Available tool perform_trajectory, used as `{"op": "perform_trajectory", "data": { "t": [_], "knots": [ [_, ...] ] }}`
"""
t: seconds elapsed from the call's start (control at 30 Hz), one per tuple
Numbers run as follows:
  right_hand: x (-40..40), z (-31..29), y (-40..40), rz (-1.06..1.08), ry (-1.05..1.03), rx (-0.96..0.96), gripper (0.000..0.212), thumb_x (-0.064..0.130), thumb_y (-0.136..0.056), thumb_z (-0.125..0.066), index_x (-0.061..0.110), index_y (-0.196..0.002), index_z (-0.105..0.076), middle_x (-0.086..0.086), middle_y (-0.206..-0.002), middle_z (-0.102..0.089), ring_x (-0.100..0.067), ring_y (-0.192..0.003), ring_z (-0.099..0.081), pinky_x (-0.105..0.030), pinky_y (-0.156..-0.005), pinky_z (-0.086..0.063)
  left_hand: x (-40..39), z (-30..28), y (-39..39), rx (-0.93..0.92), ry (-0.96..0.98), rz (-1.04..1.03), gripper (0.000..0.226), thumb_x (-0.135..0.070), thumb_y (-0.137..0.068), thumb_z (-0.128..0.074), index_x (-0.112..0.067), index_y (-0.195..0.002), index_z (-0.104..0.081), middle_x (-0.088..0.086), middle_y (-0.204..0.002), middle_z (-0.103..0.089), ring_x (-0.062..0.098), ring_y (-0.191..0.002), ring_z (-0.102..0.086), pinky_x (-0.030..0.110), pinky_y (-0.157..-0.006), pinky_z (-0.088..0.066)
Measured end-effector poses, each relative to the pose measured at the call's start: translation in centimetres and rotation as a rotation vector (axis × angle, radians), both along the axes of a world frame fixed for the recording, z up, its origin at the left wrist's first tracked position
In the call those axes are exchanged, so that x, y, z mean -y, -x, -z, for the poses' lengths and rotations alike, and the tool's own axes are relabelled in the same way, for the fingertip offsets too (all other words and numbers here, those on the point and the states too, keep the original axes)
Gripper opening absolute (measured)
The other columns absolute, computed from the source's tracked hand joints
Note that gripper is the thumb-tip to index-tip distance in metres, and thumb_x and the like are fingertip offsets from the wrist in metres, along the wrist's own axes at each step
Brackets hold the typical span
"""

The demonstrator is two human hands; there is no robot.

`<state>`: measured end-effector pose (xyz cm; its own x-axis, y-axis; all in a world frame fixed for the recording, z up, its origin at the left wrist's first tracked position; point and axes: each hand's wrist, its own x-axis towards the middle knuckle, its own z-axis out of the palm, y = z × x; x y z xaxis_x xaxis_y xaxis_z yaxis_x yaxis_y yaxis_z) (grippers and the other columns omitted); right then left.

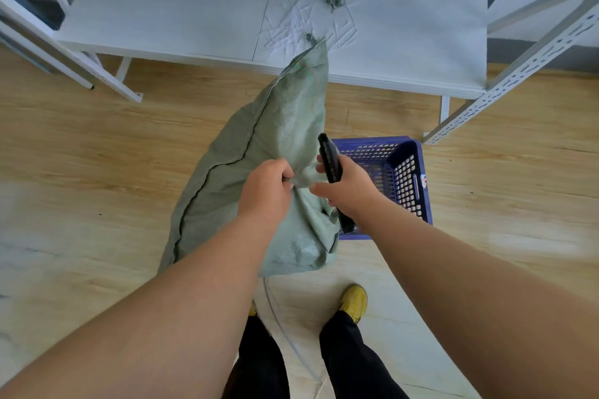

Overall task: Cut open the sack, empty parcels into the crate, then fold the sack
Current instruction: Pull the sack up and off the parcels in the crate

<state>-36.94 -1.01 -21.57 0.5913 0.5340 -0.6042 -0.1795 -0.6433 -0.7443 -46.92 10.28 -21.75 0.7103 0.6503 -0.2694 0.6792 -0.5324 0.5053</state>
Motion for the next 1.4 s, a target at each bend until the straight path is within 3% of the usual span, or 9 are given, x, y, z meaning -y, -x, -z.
{"op": "perform_trajectory", "data": {
  "t": [0.17,0.3,0.4,0.47,0.57,0.67,0.9,1.03,1.4],
  "knots": [
    [-2.8,1.4,1.0,-0.199,0.078,0.2,0.029,0.016,-0.08,-0.069,0.011,-0.108,-0.064,-0.004,-0.086,-0.063,-0.024,-0.08,-0.06,-0.029,-0.065,-0.047,-0.6,-0.9,-0.1,-0.021,0.029,0.03,0.006,-0.01,-0.086,-0.064,-0.015,-0.09,-0.065,0.002,-0.099,-0.064,0.022,-0.09,-0.058,0.033,-0.076,-0.047],
    [-2.3,3.0,1.5,-0.114,0.144,0.169,0.022,0.021,-0.082,-0.07,0.006,-0.095,-0.061,-0.005,-0.075,-0.057,-0.029,-0.077,-0.058,-0.035,-0.064,-0.047,-3.8,-0.2,0.6,-0.068,0.381,0.076,0.01,-0.019,-0.081,-0.074,-0.021,-0.09,-0.07,-0.004,-0.096,-0.07,0.013,-0.093,-0.064,0.026,-0.084,-0.049],
    [-1.0,3.1,1.3,-0.076,0.173,0.103,0.027,0.021,-0.078,-0.074,0.006,-0.098,-0.063,-0.016,-0.085,-0.066,-0.032,-0.078,-0.064,-0.044,-0.076,-0.055,-7.4,2.0,0.8,-0.146,0.123,-0.011,0.022,-0.033,-0.081,-0.073,-0.027,-0.102,-0.071,-0.002,-0.125,-0.058,0.016,-0.116,-0.055,0.028,-0.098,-0.041],
    [-0.4,2.9,1.0,-0.098,0.191,0.064,0.03,0.024,-0.076,-0.077,0.006,-0.097,-0.063,-0.013,-0.079,-0.064,-0.025,-0.07,-0.059,-0.044,-0.076,-0.055,-8.5,3.5,0.7,-0.394,-0.067,0.021,0.027,-0.042,-0.089,-0.061,-0.029,-0.111,-0.071,0.004,-0.148,-0.038,0.027,-0.136,-0.035,0.032,-0.112,-0.027],
    [-0.2,2.4,0.4,-0.145,0.229,0.048,0.033,0.024,-0.076,-0.078,0.005,-0.099,-0.063,-0.008,-0.078,-0.061,-0.022,-0.068,-0.057,-0.042,-0.074,-0.057,-8.0,5.6,0.0,-0.675,-0.023,0.091,0.046,-0.051,-0.097,-0.039,-0.028,-0.134,-0.055,0.003,-0.159,-0.018,0.031,-0.146,-0.012,0.043,-0.119,-0.012],
    [-0.3,1.9,0.3,-0.163,0.263,0.049,0.035,0.024,-0.075,-0.079,0.006,-0.1,-0.065,-0.009,-0.08,-0.062,-0.023,-0.07,-0.059,-0.045,-0.078,-0.057,-7.8,6.6,-0.1,-0.724,0.021,0.139,0.054,-0.048,-0.098,-0.037,-0.018,-0.143,-0.04,0.006,-0.154,-0.031,0.029,-0.144,-0.021,0.047,-0.116,-0.015],
    [-1.0,0.5,0.7,-0.206,0.316,0.08,0.03,0.02,-0.073,-0.078,0.009,-0.098,-0.067,-0.013,-0.086,-0.068,-0.03,-0.081,-0.067,-0.044,-0.079,-0.058,-9.2,4.7,1.4,-0.3,-0.044,-0.145,0.035,-0.025,-0.09,-0.065,-0.014,-0.123,-0.064,0.01,-0.124,-0.064,0.031,-0.116,-0.058,0.035,-0.098,-0.042],
    [-0.8,-0.4,0.6,-0.153,0.328,0.028,0.02,0.008,-0.074,-0.074,0.012,-0.091,-0.065,-0.008,-0.073,-0.066,-0.022,-0.062,-0.065,-0.041,-0.072,-0.061,-10.2,2.5,2.0,-0.105,-0.011,-0.349,0.012,-0.014,-0.088,-0.064,-0.018,-0.095,-0.073,0.004,-0.101,-0.073,0.026,-0.093,-0.067,0.028,-0.079,-0.051],
    [1.1,-4.5,-0.8,0.184,0.032,-0.16,0.013,0.009,-0.088,-0.067,0.01,-0.099,-0.063,-0.015,-0.098,-0.066,-0.023,-0.084,-0.067,-0.034,-0.077,-0.059,-6.9,-5.5,-5.1,0.275,0.118,-0.191,0.032,-0.007,-0.094,-0.049,-0.027,-0.119,-0.056,-0.003,-0.11,-0.064,0.016,-0.098,-0.059,0.022,-0.082,-0.04]
  ]
}}
